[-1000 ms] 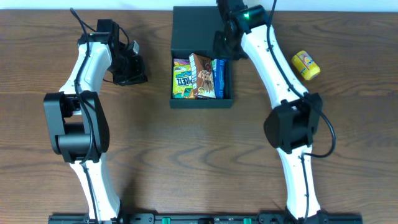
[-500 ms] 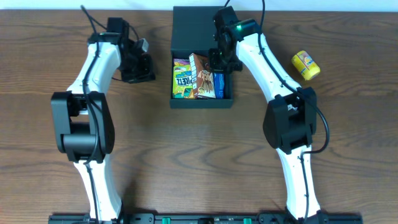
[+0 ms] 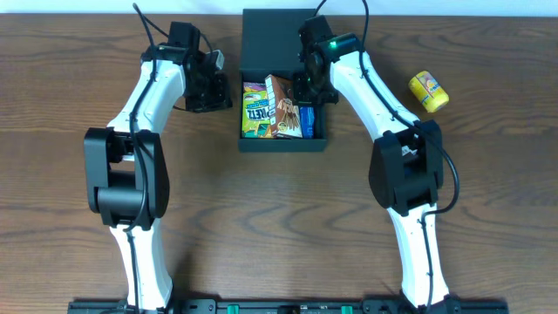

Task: Pack container
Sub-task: 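Press the POCKY box down into the box with the right gripper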

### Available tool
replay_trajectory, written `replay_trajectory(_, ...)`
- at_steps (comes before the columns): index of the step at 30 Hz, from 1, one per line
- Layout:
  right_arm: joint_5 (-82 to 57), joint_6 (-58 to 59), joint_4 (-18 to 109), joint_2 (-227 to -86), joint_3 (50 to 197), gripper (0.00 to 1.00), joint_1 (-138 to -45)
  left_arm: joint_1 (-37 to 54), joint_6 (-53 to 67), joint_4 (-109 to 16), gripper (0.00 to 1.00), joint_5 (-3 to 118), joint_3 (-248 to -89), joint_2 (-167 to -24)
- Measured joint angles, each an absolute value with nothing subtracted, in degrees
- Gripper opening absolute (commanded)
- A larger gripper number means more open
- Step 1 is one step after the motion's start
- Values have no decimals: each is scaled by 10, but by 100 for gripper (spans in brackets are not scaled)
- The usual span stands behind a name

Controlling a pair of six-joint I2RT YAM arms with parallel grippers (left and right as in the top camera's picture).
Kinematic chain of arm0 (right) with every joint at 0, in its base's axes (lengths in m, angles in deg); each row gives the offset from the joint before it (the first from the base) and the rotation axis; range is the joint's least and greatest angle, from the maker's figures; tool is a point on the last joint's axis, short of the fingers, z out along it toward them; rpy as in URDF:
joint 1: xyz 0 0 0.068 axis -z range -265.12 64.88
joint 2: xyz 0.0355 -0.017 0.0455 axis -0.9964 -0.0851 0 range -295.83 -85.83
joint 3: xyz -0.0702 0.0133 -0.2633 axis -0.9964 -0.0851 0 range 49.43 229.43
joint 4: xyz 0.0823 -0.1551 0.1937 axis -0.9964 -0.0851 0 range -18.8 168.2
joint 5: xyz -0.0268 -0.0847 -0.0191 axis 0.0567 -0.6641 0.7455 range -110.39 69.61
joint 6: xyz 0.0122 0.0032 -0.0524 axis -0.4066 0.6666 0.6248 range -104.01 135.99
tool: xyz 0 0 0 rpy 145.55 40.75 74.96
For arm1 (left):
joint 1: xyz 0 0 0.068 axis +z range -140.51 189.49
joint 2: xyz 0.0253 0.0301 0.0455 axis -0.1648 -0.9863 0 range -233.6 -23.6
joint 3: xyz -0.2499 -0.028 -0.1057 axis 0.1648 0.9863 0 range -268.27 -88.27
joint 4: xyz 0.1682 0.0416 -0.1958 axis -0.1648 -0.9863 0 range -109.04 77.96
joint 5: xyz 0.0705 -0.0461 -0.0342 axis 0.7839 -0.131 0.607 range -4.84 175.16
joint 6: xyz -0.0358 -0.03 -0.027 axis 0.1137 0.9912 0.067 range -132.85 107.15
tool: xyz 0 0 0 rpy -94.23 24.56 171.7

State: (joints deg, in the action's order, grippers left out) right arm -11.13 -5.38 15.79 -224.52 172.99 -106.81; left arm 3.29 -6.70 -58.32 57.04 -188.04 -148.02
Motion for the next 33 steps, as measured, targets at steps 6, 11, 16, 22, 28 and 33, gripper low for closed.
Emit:
replay_trajectory(6, -111, -45, 161, -2245, 1730, 2, -1077, 23, -66, -580, 14, 570, -1880, -1480)
replay_trajectory(11, -112, -37, 162, -2245, 1729, 1, -1085, 18, -62, -577, 15, 570, -1880, -1480)
replay_trajectory(16, -100, -32, 162, -2245, 1729, 1, -1087, 17, -59, -576, 15, 570, -1880, -1480)
replay_trajectory(22, -86, -30, 161, -2245, 1728, 1, -1087, 17, -54, -576, 16, 570, -1880, -1480)
replay_trajectory(28, -82, -26, 163, -2245, 1727, 1, -1087, 17, -54, -576, 16, 570, -1880, -1480)
replay_trajectory(33, -81, -23, 162, -2245, 1728, 1, -1087, 17, -53, -576, 16, 570, -1880, -1480)
